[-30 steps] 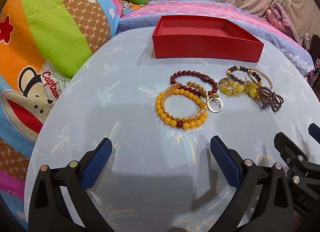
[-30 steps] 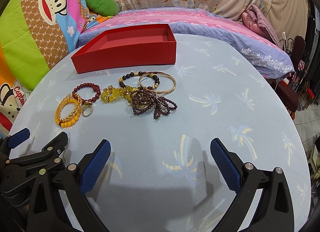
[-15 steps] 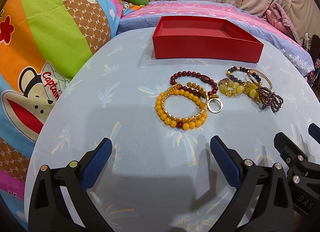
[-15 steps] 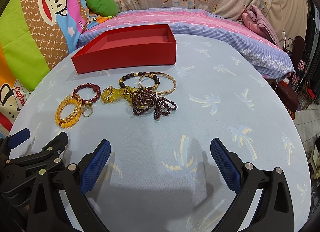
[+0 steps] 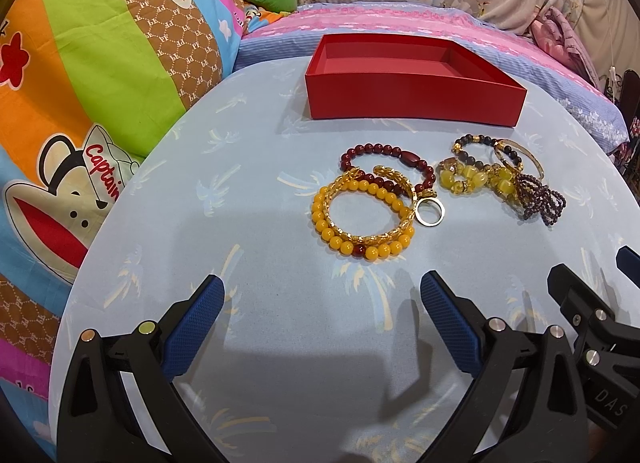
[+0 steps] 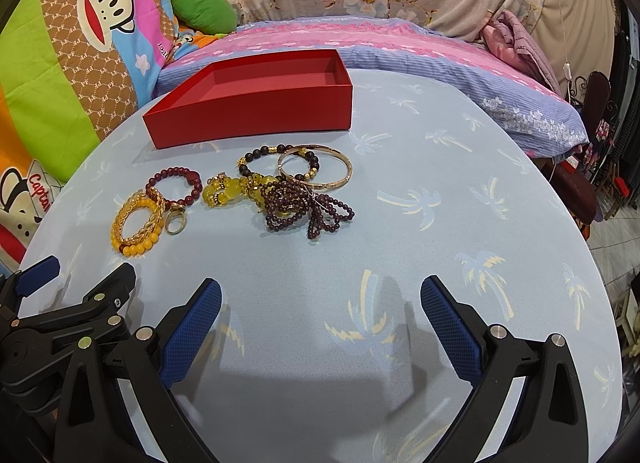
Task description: Organize jewelry
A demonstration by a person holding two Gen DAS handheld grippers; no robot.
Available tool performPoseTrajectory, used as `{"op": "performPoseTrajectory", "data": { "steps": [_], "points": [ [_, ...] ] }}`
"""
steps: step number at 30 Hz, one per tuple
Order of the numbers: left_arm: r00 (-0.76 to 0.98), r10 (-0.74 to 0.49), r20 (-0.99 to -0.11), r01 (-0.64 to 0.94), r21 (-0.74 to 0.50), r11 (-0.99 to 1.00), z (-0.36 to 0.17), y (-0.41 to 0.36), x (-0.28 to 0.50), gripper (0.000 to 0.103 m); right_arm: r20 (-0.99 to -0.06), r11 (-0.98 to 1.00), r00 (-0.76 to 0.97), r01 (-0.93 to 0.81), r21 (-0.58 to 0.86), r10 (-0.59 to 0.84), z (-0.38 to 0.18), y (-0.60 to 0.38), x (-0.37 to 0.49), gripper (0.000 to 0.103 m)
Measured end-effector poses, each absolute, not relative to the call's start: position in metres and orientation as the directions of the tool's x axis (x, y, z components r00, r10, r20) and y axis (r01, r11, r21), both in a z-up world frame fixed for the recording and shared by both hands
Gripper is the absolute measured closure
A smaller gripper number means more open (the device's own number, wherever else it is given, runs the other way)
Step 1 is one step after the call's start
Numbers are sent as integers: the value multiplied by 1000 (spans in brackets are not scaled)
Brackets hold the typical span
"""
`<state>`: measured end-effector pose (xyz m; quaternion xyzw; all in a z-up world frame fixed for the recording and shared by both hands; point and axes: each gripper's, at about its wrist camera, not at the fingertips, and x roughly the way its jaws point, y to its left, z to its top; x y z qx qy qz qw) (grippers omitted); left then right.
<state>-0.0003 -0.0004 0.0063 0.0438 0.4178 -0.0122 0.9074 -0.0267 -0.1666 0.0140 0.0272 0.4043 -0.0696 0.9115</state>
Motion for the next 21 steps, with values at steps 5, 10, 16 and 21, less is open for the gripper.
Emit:
{"op": "performPoseTrajectory", "data": {
  "steps": [5, 10, 16, 21],
  "points": [
    [651, 15, -759, 58, 69, 996, 7, 0, 0, 9, -740, 989, 664, 149, -6, -105, 14, -167, -27, 7],
    [656, 11, -755, 53, 61, 997, 12, 3, 1, 9, -740, 989, 665, 150, -2, -102, 13, -168, -27, 7],
    [658, -2, -753, 22, 16, 1000, 14, 20, 1, 9, -738, 988, 670, 150, 29, -80, 16, -172, -28, 7],
    [650, -10, -759, 32, 15, 999, 11, 33, 3, 8, -745, 987, 665, 149, 57, -58, 17, -178, -27, 7]
  ]
}}
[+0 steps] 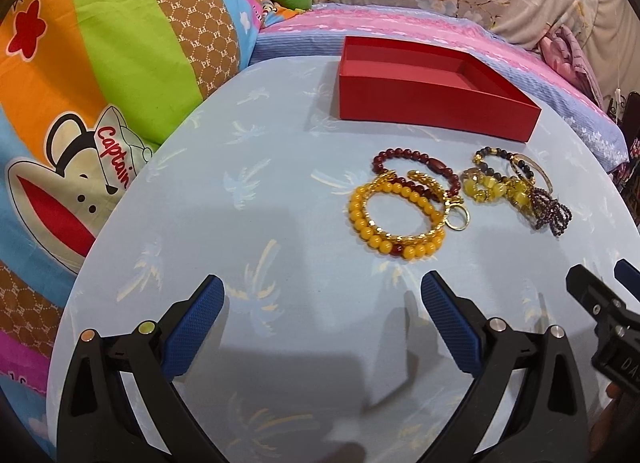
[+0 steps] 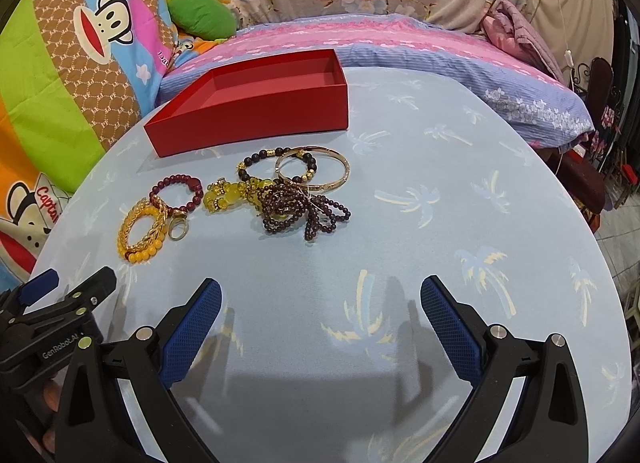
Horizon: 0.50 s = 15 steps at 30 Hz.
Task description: Organize jewelry
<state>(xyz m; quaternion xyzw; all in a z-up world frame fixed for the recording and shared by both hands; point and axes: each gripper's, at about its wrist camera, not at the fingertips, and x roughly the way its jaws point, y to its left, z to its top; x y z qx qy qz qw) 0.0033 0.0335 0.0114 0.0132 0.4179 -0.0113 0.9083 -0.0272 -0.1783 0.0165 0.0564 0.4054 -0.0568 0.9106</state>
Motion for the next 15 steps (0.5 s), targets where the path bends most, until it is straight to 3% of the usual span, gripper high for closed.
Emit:
{"op": "performPoseTrajectory", "data": {
  "steps": [15],
  "points": [
    [660, -128, -740, 152, -35, 988, 20, 6, 31, 8, -747, 983, 661, 177, 55, -77, 15, -187, -9, 7]
  ]
}}
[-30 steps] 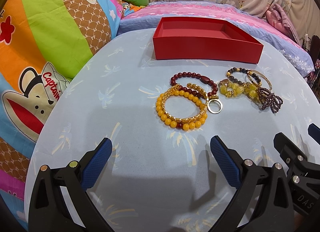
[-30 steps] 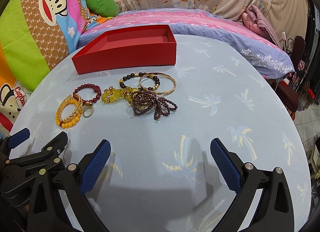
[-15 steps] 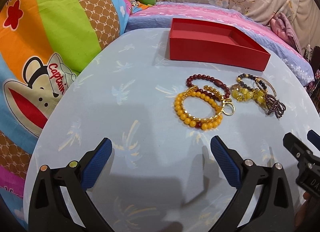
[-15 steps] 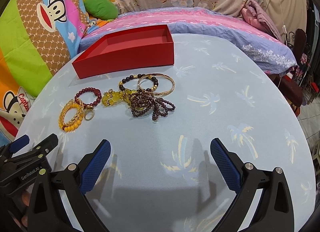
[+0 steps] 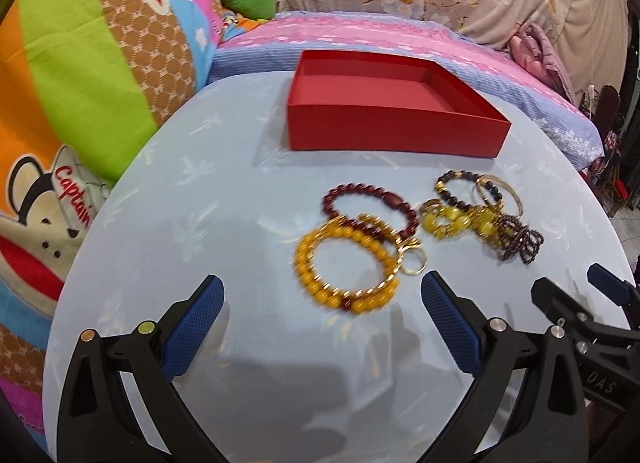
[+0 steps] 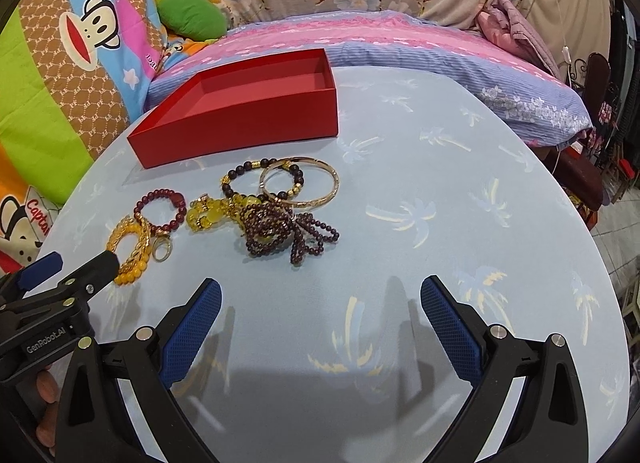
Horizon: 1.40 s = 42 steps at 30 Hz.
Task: Organize jewelry
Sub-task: 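Move left gripper to the gold twisted cuff while right gripper approaches the thin rose-gold bangle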
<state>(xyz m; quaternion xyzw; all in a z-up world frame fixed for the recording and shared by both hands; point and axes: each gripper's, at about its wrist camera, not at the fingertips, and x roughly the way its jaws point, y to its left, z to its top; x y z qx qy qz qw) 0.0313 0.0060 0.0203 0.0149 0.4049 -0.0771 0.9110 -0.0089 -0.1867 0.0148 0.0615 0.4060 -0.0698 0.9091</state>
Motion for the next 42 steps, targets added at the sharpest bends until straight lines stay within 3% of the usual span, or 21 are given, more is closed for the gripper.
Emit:
{"op": "performPoseTrajectory", "data": {
  "steps": [4, 13, 19, 21, 23, 24, 30, 32, 34, 40, 42],
  "points": [
    [653, -151, -742, 168, -53, 984, 15, -3, 41, 9, -747, 980, 660, 189, 59, -82, 15, -192, -4, 7],
    [608, -214, -765, 199, -114, 973, 4, -7, 55, 40, -745, 977, 663, 201, 75, -79, 14, -201, 6, 7],
    [612, -224, -759, 202, -124, 971, 4, -8, 55, 41, -745, 977, 663, 197, 82, -71, 14, -202, 8, 7],
    [619, -222, -753, 203, -119, 972, 6, -8, 53, 45, -745, 977, 664, 195, 80, -71, 13, -202, 7, 7],
    [627, -211, -750, 201, -106, 974, 8, -9, 51, 65, -744, 978, 664, 194, 77, -73, 14, -201, 7, 7],
    [621, -212, -754, 199, -110, 974, 8, -8, 52, 67, -745, 978, 663, 194, 76, -73, 14, -201, 7, 7],
    [604, -217, -767, 185, -129, 974, 6, -2, 52, 62, -752, 977, 656, 197, 82, -69, 12, -202, 9, 7],
    [618, -203, -759, 172, -121, 978, 8, 1, 50, 43, -751, 978, 657, 194, 79, -69, 12, -202, 9, 7],
    [639, -182, -747, 159, -104, 982, 12, 2, 50, 32, -750, 979, 658, 190, 73, -71, 12, -201, 9, 7],
    [628, -178, -758, 153, -104, 983, 12, 1, 69, 19, -747, 982, 661, 181, 59, -76, 12, -197, 10, 7],
    [623, -166, -764, 151, -90, 984, 10, -4, 75, 19, -748, 981, 660, 182, 65, -73, 12, -198, 10, 7]
  ]
}}
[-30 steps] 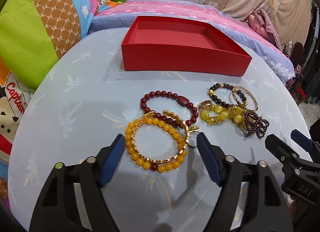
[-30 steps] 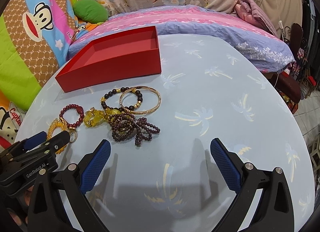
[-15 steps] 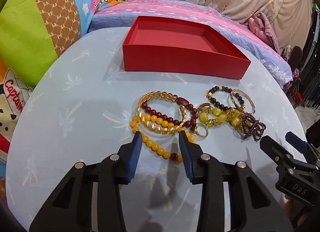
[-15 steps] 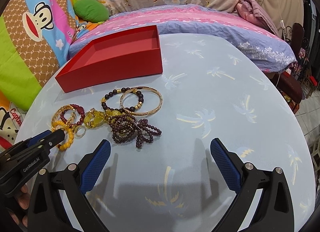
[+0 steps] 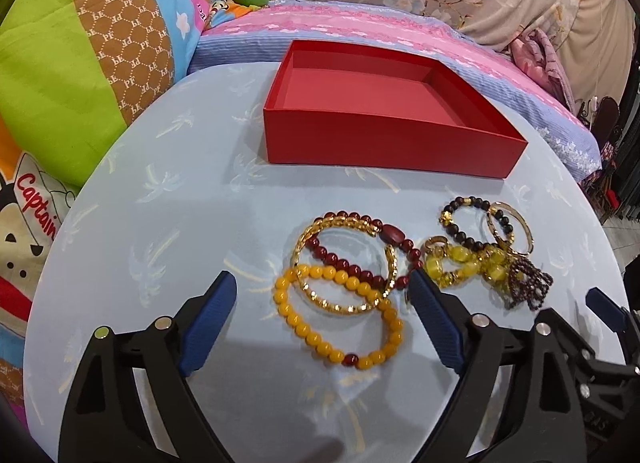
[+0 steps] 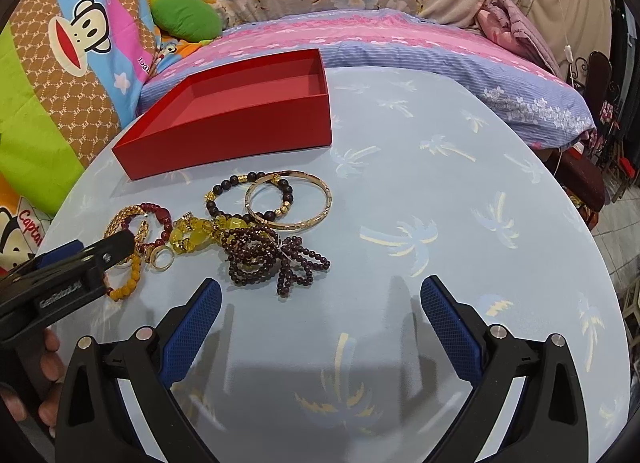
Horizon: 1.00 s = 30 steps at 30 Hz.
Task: Organize jewelry
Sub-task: 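Move left gripper to the gold twisted cuff while right gripper approaches the thin rose-gold bangle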
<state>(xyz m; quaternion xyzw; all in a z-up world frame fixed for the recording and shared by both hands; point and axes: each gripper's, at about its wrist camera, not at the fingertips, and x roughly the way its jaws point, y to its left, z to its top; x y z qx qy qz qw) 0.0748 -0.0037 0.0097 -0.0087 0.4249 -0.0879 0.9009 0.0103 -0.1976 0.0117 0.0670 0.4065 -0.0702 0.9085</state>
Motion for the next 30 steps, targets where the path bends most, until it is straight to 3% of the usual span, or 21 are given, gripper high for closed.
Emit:
{"op": "performPoseTrajectory", "data": {
  "steps": [3, 5, 10, 24, 30],
  "points": [
    [618, -164, -769, 155, -86, 984, 6, -9, 81, 22, -750, 981, 658, 182, 70, -69, 11, -198, 10, 7],
    [608, -183, -772, 173, -96, 980, 4, -11, 83, 34, -751, 981, 657, 180, 70, -67, 11, -198, 10, 7],
    [604, -203, -770, 184, -112, 976, 4, -11, 85, 49, -753, 982, 655, 174, 69, -63, 11, -197, 12, 7],
    [612, -217, -761, 195, -122, 973, 22, -5, 84, 49, -750, 979, 659, 187, 84, -62, 21, -205, 49, 7],
    [614, -217, -759, 189, -126, 974, 21, -2, 88, 49, -770, 983, 637, 166, 85, -41, 12, -201, 77, 14]
  ]
}}
